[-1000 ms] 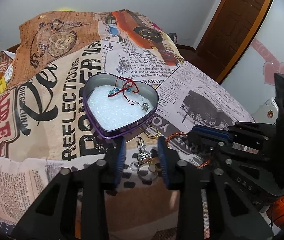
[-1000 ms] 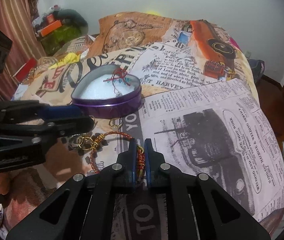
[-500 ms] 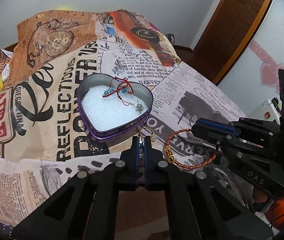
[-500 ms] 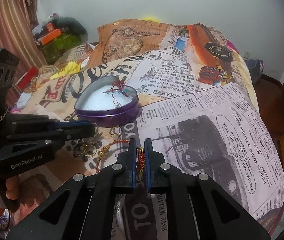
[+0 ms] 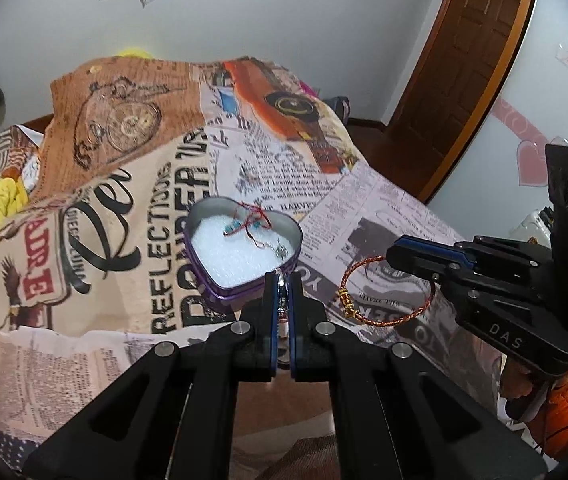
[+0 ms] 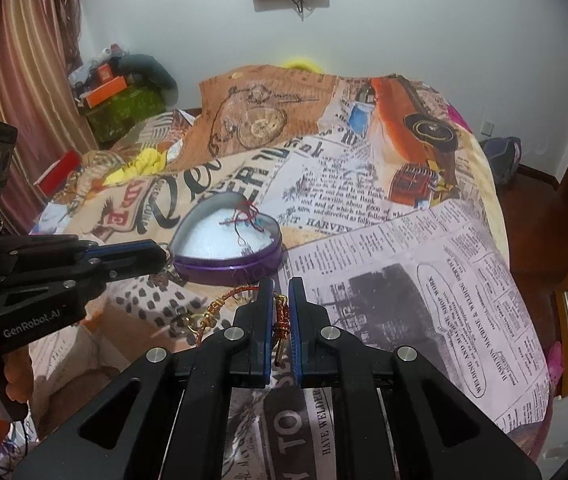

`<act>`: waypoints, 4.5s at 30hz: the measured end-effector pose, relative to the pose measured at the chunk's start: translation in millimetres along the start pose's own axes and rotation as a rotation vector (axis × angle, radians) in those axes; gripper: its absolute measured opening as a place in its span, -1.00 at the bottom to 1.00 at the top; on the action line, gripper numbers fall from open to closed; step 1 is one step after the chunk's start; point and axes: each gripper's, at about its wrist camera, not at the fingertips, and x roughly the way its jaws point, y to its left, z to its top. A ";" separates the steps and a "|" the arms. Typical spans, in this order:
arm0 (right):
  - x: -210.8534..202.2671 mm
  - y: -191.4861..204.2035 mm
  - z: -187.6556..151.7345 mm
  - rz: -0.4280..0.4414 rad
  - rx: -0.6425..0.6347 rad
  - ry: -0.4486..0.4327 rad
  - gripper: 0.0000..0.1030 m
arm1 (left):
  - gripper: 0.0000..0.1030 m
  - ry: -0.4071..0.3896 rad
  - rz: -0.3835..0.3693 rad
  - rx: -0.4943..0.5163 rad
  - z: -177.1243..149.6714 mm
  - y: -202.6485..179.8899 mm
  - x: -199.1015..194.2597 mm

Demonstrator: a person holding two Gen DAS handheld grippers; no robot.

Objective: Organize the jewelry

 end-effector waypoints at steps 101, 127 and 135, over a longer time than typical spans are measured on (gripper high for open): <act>24.2 38.3 19.3 0.022 -0.128 0.081 -0.36 | -0.42 -0.027 0.117 0.006 -0.3 29.9 -22.9; 64.8 49.8 -12.5 0.120 -0.105 0.251 -0.36 | -0.42 0.101 0.108 -0.081 -44.4 47.6 7.2; 66.3 43.8 -13.9 0.151 -0.077 0.255 -0.71 | -0.42 0.126 0.074 -0.058 -48.0 36.9 15.0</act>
